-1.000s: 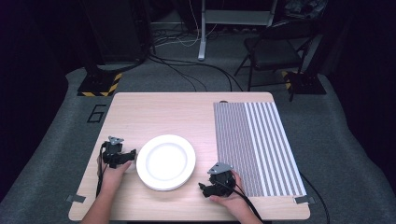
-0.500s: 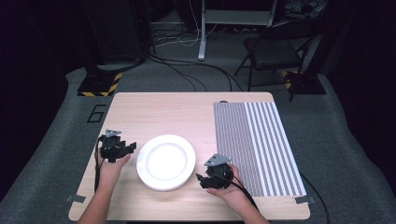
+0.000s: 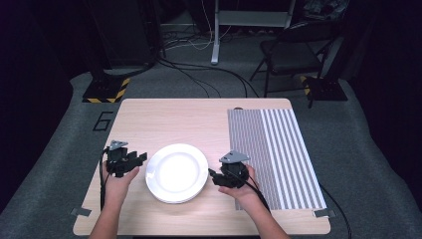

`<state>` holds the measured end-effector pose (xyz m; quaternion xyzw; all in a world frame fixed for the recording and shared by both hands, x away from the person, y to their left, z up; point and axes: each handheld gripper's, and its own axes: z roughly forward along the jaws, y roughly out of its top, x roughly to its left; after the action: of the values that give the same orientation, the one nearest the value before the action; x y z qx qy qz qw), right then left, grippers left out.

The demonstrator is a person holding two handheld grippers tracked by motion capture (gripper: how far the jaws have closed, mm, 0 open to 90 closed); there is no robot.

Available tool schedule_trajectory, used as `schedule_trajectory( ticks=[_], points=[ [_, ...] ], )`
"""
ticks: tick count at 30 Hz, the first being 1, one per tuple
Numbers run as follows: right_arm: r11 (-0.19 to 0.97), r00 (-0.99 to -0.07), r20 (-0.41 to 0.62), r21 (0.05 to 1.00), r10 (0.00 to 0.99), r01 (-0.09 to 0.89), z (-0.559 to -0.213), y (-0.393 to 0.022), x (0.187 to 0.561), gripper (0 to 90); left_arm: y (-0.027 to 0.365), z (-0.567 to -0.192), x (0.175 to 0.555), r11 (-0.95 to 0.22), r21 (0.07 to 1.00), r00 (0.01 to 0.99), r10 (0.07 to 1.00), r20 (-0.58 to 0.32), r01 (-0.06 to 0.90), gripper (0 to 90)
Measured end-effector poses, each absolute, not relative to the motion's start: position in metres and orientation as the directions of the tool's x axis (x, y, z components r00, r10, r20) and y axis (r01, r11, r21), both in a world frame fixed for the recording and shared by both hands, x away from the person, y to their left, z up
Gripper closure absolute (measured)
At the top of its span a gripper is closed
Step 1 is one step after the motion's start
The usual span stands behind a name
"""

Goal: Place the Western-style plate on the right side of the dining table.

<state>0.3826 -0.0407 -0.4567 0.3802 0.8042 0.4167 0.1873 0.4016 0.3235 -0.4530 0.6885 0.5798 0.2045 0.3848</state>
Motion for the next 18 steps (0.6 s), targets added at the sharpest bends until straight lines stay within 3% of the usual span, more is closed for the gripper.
schedule_trajectory(
  ticks=[11,18],
  points=[
    [0.366,-0.632,-0.023,0.831,0.775,0.419,-0.439,-0.027,0.393,44.9,0.323,-0.454,0.393,-0.049,0.781,0.263,0.953,-0.149,0.623,52.7],
    [0.335,-0.621,0.015,0.832,0.784,0.443,-0.439,-0.025,0.396,48.0,0.327,-0.455,0.390,-0.006,0.782,0.267,0.941,-0.206,0.623,49.7]
  ],
)
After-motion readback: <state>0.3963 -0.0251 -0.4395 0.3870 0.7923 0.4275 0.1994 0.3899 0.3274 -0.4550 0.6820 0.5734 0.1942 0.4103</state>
